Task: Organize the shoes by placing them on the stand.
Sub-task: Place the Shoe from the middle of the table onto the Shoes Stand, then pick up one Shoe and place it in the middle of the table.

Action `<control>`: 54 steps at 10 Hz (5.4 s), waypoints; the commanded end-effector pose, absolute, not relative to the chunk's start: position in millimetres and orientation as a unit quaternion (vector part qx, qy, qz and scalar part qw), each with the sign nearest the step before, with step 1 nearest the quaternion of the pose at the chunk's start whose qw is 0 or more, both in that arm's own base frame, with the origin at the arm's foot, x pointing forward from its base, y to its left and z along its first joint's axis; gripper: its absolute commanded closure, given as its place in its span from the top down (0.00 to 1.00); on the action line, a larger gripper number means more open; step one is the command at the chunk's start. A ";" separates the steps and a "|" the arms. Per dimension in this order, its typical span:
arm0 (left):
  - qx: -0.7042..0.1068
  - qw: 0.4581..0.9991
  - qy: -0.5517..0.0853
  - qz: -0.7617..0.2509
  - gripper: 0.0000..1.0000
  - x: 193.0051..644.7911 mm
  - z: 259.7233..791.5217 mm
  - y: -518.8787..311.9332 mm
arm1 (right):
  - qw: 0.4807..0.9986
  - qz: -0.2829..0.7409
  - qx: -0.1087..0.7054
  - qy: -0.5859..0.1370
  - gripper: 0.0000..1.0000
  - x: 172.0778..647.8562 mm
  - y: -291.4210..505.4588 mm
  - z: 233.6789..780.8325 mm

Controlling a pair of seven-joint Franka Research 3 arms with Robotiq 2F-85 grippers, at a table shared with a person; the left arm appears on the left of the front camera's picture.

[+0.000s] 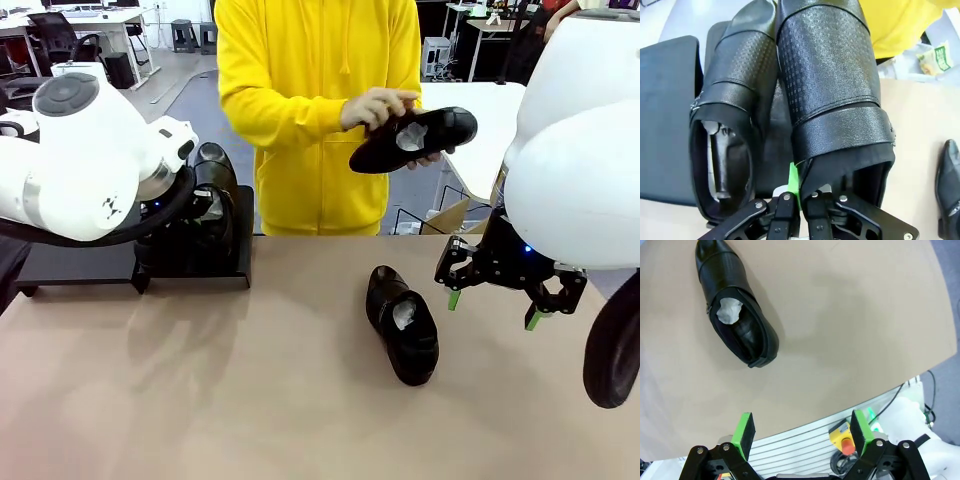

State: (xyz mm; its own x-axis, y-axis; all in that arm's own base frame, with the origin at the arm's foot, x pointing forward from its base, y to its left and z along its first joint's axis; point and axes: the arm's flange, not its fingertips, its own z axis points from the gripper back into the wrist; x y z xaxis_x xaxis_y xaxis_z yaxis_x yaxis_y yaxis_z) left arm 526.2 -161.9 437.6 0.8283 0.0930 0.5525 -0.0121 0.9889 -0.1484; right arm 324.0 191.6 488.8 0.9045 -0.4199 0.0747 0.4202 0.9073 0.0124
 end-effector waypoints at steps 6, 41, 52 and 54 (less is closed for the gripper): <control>-0.059 0.945 -0.318 0.044 0.00 546.5 422.9 -172.1 | 0.978 -0.204 0.016 -0.034 1.00 327.3 191.2 488.9; -0.153 0.971 -0.173 0.061 0.46 392.6 595.4 -146.9 | 0.976 -0.215 -0.002 -0.037 1.00 324.3 191.5 488.5; -0.138 0.972 -0.183 0.059 0.46 384.6 604.4 -158.3 | 0.992 -0.116 -0.004 0.047 1.00 217.1 185.7 512.2; -0.138 0.972 -0.183 0.059 0.46 384.6 604.4 -158.3 | 0.994 -0.075 -0.072 0.018 1.00 255.6 211.0 519.2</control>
State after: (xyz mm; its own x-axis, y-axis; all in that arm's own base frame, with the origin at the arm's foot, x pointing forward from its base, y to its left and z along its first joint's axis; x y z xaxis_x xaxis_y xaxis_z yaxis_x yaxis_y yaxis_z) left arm 382.7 -159.0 603.5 0.9268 0.1664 0.3366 -0.0721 0.9587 -0.2751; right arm 226.9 200.6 512.7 0.9778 -0.2026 -0.0525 0.1976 0.9763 -0.0883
